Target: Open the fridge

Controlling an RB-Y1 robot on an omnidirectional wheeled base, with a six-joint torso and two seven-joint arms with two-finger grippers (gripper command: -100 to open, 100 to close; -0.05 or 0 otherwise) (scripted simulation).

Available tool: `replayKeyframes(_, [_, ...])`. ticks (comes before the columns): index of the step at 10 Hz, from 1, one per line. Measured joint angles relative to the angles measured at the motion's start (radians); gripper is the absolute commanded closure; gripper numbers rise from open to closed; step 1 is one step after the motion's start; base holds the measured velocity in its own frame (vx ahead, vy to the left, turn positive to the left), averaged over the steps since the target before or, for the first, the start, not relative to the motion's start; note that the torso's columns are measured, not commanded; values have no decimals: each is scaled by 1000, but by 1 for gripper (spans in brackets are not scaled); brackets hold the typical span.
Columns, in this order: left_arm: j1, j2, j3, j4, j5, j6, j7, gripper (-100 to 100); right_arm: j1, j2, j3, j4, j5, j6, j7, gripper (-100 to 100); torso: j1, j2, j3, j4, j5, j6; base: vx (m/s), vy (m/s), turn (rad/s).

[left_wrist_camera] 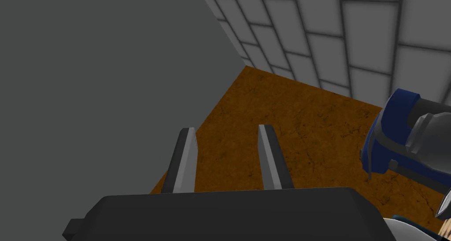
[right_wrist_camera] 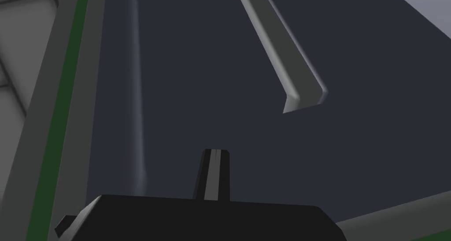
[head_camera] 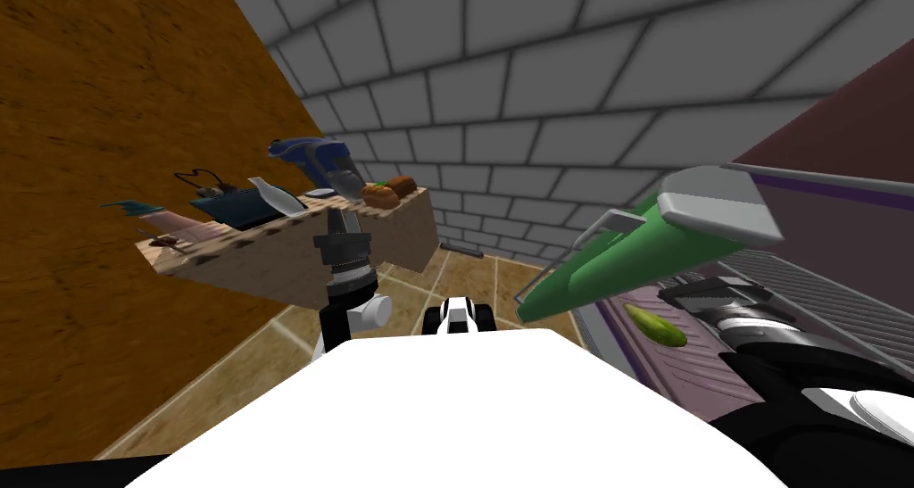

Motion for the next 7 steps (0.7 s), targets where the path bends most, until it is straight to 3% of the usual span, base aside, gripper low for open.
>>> replayKeyframes(2, [0, 0, 0, 0, 0, 0, 0, 0, 22, 9, 16, 8, -1, 55, -8, 100, -1, -4, -3, -1, 1, 1, -34, 7, 235])
replayKeyframes(4, [0, 0, 0, 0, 0, 0, 0, 0, 69, 25, 75, 38, -46, 104, -56, 100, 1, 4, 2, 1, 1, 0, -72, 4, 452])
replayKeyframes(6, [0, 0, 0, 0, 0, 0, 0, 0, 124, 8, 101, 40, -77, 176, -86, 100, -2, -2, -2, 0, 0, 0, -54, 6, 451])
replayKeyframes(7, [0, 0, 0, 0, 0, 0, 0, 0, 155, -9, 140, 53, -119, 224, -105, 100, -1, 0, -1, 0, 0, 0, -96, 18, 446])
